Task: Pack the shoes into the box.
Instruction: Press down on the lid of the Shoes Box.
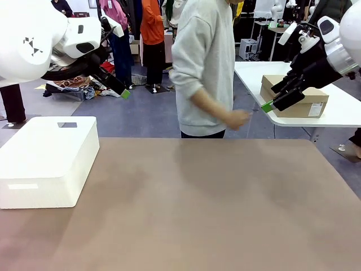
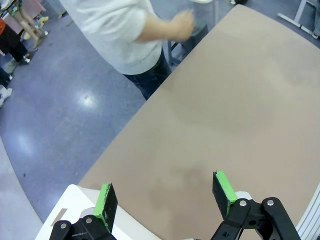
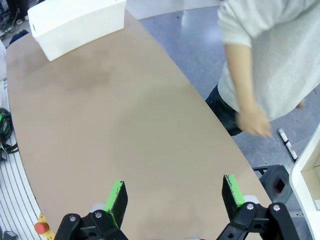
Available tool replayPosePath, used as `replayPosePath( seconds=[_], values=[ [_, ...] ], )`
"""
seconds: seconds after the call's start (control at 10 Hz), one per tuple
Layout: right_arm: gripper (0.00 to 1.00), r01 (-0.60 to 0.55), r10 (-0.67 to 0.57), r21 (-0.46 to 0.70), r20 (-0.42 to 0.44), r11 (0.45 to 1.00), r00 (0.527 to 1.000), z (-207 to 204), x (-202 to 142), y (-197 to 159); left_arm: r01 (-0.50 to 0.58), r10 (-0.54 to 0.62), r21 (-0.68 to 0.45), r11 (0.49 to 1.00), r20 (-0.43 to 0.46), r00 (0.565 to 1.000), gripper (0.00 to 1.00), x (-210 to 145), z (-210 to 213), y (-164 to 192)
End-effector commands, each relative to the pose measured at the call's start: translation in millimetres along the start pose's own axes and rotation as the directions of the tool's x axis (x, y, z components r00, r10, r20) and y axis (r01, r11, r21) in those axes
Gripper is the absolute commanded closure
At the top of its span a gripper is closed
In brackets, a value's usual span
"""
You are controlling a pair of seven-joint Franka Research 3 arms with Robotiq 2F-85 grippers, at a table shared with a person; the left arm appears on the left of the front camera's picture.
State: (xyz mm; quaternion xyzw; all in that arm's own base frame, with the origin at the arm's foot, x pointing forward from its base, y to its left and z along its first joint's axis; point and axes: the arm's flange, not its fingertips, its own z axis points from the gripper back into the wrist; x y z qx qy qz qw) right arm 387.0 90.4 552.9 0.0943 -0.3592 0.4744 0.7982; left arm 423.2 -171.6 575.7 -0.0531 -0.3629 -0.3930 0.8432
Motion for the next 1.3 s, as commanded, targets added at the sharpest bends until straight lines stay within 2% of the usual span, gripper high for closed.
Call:
replayPosePath(
  seconds=[0.0,1.2],
  values=[
    [0.00,0.007,-0.008,-0.009,-0.004,1.000,1.000,0.0,3.4,-2.1,-0.008,0.008,0.005,1.000,0.006,1.000,0.00,0.0,3.2,0.6],
    [0.00,0.007,-0.008,-0.009,-0.004,1.000,1.000,0.0,3.4,-2.1,-0.008,0.008,0.005,1.000,0.006,1.000,0.00,0.0,3.2,0.6]
  ],
)
